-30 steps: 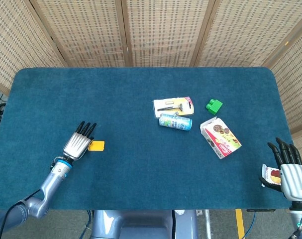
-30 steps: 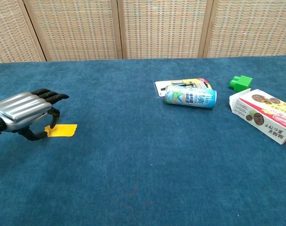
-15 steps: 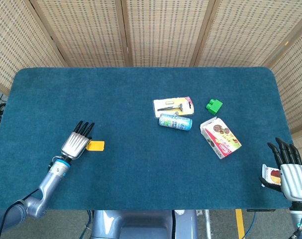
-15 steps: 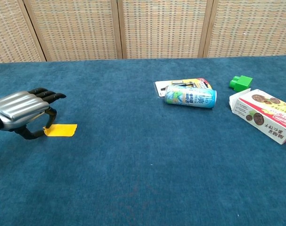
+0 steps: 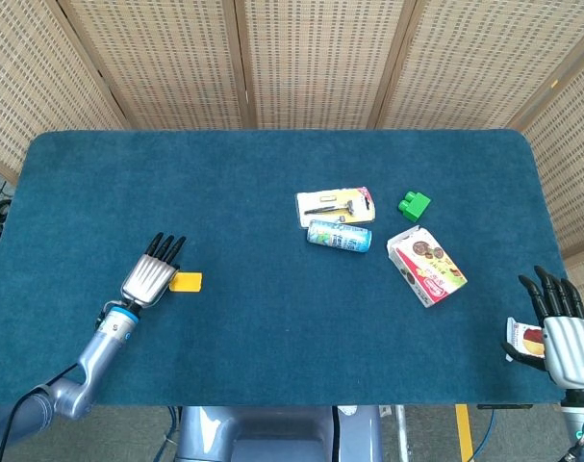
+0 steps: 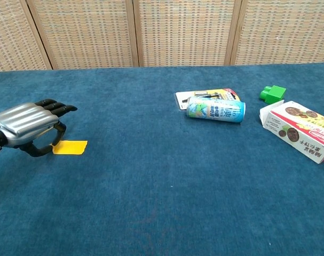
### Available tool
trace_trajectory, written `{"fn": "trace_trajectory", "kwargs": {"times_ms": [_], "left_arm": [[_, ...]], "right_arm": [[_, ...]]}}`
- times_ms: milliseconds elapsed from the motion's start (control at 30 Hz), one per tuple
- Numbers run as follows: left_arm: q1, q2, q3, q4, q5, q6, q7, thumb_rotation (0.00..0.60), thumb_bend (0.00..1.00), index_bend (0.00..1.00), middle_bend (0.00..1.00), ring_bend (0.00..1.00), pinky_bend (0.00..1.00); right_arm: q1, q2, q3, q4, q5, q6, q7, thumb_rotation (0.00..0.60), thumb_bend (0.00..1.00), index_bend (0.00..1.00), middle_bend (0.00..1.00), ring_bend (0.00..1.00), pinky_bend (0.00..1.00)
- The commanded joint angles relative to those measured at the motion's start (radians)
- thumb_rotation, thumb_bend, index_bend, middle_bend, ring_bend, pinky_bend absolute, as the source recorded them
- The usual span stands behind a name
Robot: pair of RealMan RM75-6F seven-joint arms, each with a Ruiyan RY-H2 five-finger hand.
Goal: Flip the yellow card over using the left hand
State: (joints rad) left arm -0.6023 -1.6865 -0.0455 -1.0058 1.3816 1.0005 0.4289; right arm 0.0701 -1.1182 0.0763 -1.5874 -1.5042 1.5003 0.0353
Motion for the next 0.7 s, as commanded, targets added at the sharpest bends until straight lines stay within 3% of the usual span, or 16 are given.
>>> {"fn": "trace_trajectory", "kwargs": {"times_ms": [33,700], "left_arm": [[-0.001,0.001,-0.002,0.002,-0.003,-0.001,0.001,0.6,0.42,0.58,0.0,0.0,0.0],[-0.011,0.001,-0.014,-0.03,0.008,0.021,0.004,0.6,0.47,0.62,0.0,0.0,0.0]], "right_arm": [[0.0,0.0,0.0,0.0,0.0,0.0,0.0,0.6,0.05,0.08,0.0,0.0,0.0],[-0.001,0.002,0.0,-0.001,0.001,0.001,0.004,0.6,0.05,0.08,0.0,0.0,0.0]]}}
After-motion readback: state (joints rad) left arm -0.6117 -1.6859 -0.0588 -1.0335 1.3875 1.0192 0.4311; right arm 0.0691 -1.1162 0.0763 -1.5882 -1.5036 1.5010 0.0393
